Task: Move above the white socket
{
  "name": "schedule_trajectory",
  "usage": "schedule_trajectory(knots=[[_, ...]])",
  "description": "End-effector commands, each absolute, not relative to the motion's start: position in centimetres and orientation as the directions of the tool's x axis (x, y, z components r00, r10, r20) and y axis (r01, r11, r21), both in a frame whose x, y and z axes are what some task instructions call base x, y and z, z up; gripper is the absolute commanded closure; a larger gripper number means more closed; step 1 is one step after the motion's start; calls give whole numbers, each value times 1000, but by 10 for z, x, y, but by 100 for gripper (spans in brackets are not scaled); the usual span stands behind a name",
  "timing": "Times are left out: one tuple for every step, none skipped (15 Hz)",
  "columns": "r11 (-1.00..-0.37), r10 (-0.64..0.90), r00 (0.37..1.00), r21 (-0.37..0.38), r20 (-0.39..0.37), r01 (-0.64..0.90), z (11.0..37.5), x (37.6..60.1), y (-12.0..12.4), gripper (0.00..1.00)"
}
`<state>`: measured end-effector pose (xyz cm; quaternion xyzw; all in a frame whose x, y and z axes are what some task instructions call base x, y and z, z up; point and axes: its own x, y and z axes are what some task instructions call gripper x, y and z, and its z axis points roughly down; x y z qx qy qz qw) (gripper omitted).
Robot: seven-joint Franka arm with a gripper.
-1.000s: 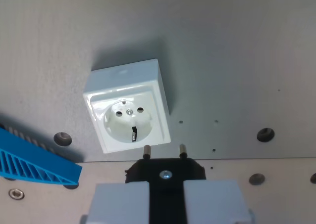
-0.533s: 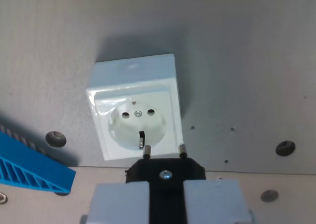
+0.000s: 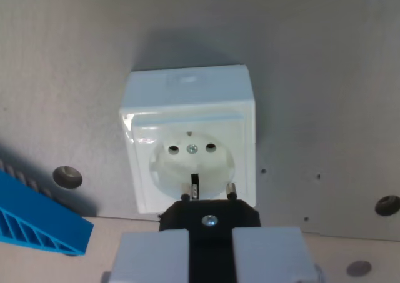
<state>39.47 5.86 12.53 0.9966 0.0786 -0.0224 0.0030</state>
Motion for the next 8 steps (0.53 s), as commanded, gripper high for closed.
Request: schedule_trajectory(knots=[[-972, 234, 970, 39, 60, 232, 114, 388, 61, 100], [-973, 231, 971, 40, 60, 229, 112, 387, 61, 100], [-973, 228, 972, 42, 60, 226, 111, 386, 62, 100], [-974, 226, 972, 43, 59, 223, 109, 385, 62, 100], [-974, 224, 973, 44, 58, 222, 108, 384, 63, 100], [-974, 223, 973, 45, 59, 221, 107, 384, 63, 100], [-975, 222, 973, 45, 61, 219, 107, 383, 64, 100], [-975, 219, 974, 46, 63, 217, 106, 383, 64, 100]])
